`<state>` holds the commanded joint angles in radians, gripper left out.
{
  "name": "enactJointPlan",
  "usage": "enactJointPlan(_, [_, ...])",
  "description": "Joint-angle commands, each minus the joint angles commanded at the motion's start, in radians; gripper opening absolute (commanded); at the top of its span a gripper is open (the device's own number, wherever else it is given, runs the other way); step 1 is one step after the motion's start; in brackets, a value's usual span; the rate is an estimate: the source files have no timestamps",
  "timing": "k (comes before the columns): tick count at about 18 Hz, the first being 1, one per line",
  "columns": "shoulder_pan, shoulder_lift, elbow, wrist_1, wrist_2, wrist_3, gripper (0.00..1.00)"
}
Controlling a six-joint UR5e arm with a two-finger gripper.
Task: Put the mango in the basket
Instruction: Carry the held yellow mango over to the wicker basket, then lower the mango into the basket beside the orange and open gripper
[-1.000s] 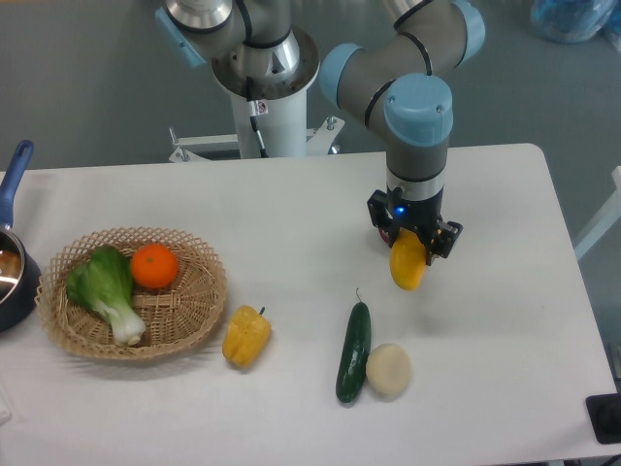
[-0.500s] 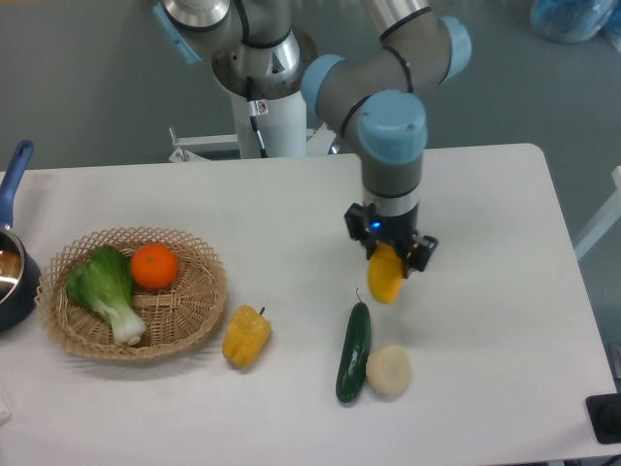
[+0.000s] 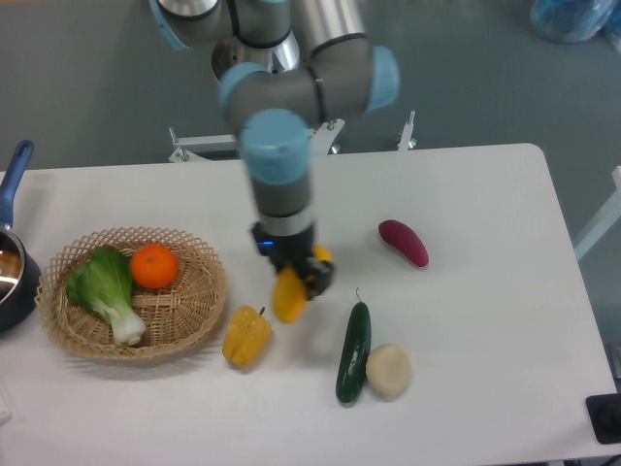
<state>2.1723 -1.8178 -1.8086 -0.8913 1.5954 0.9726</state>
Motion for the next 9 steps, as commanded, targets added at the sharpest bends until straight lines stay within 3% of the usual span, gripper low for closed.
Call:
enactJointPlan(4, [-0.097, 0.002, -0.02, 0.037, 0.009, -0.116, 0.42])
enactJointPlan(9, [-0.146, -0.011, -0.017, 0.052, 0.026, -0.193, 0.45])
